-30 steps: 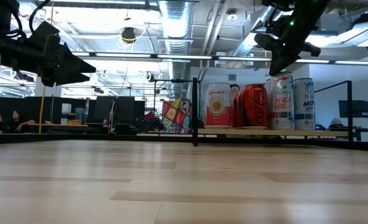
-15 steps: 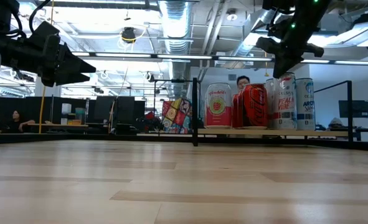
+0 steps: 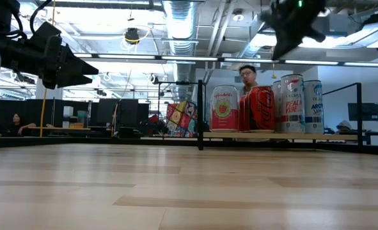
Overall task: Place canned beverage on shelf
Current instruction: Put the black blue soda can on the shelf
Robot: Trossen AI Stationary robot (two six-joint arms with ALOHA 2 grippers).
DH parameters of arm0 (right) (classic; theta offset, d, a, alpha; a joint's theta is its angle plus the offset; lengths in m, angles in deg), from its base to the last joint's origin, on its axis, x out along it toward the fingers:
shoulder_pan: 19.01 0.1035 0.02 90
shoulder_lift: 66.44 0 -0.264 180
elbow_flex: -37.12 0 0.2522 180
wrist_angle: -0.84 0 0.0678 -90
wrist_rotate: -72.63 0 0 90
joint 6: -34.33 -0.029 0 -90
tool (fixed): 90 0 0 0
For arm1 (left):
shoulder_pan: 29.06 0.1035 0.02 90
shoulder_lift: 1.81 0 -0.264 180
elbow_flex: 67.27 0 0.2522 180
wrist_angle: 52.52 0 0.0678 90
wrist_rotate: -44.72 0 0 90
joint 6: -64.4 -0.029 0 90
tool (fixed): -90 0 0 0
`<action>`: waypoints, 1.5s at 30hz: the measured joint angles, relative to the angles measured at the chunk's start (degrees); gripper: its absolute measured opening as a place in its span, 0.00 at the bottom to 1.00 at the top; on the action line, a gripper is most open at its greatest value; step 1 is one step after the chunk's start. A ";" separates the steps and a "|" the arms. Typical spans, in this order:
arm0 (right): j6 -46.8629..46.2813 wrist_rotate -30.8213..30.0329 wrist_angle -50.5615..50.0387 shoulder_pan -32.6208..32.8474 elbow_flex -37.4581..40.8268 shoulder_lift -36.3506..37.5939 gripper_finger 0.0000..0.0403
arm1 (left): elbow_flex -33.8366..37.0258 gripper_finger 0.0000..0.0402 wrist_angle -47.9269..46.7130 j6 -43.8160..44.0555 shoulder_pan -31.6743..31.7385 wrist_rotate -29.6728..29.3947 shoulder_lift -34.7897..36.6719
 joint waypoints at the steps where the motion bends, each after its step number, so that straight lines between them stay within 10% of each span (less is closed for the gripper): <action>1: 0.13 -0.13 0.41 1.23 -1.13 0.00 0.04 | -0.01 0.90 0.01 0.00 0.00 0.02 0.01; 10: 4.64 0.08 19.58 17.79 -2.95 -3.68 0.06 | -0.02 0.90 0.00 0.00 0.02 0.00 0.00; 24: 28.38 0.13 67.38 33.12 -12.71 -35.75 0.06 | 0.00 0.90 0.00 0.00 0.01 0.02 0.00; 35: 44.09 16.80 69.43 28.50 -39.38 -59.71 0.06 | 0.00 0.90 0.00 0.00 0.00 0.00 0.00; 45: 42.13 19.33 61.48 25.81 -44.97 -62.84 0.06 | -0.02 0.90 0.00 0.00 0.00 0.02 0.02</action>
